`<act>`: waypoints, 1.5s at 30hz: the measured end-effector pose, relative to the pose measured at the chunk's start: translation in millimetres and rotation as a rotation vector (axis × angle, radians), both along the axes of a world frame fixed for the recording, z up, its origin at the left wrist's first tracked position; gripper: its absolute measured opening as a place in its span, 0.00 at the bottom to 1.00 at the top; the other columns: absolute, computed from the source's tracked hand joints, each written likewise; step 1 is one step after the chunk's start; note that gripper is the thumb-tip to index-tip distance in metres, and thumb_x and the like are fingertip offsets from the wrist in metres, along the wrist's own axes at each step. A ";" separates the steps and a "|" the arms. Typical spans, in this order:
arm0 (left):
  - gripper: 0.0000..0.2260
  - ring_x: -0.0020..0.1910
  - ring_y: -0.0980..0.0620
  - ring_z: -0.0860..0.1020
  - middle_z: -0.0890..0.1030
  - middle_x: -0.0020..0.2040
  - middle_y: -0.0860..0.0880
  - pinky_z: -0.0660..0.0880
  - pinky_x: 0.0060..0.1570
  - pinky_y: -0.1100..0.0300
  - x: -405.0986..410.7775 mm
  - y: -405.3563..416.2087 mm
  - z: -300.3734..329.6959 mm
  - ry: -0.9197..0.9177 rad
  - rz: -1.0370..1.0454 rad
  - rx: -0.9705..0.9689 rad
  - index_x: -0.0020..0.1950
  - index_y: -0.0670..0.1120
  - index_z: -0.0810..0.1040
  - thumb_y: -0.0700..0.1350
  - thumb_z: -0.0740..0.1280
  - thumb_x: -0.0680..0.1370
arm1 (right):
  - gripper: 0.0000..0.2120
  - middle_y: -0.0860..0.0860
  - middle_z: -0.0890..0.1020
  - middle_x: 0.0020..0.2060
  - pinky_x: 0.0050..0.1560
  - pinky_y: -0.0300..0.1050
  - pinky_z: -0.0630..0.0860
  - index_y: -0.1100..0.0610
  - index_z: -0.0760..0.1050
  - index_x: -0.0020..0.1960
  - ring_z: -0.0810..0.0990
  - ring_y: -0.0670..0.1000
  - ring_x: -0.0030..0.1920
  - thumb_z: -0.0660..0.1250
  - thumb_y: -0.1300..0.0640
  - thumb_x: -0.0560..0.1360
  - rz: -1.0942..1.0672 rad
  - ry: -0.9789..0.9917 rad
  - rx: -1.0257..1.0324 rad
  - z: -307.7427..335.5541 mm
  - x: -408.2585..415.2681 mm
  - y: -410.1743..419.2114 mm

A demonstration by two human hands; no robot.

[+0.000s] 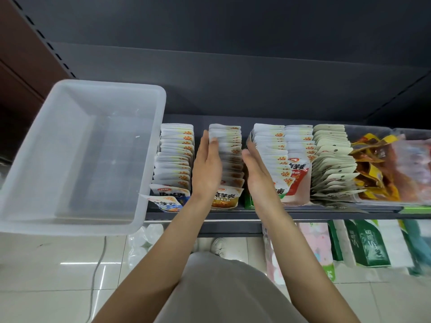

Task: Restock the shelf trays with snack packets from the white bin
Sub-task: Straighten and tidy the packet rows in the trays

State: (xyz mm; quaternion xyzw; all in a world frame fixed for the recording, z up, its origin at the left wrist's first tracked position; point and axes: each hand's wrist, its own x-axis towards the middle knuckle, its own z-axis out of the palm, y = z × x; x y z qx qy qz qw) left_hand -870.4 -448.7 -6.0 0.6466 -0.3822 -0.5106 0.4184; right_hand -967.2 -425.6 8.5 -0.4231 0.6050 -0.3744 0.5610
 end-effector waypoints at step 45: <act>0.12 0.40 0.64 0.74 0.76 0.42 0.57 0.68 0.37 0.76 -16.0 -57.0 -39.7 -0.192 -0.022 -0.175 0.52 0.49 0.71 0.56 0.64 0.77 | 0.16 0.46 0.80 0.45 0.46 0.36 0.65 0.53 0.80 0.50 0.71 0.44 0.48 0.74 0.45 0.67 0.939 0.897 -0.340 22.5 -59.6 -147.2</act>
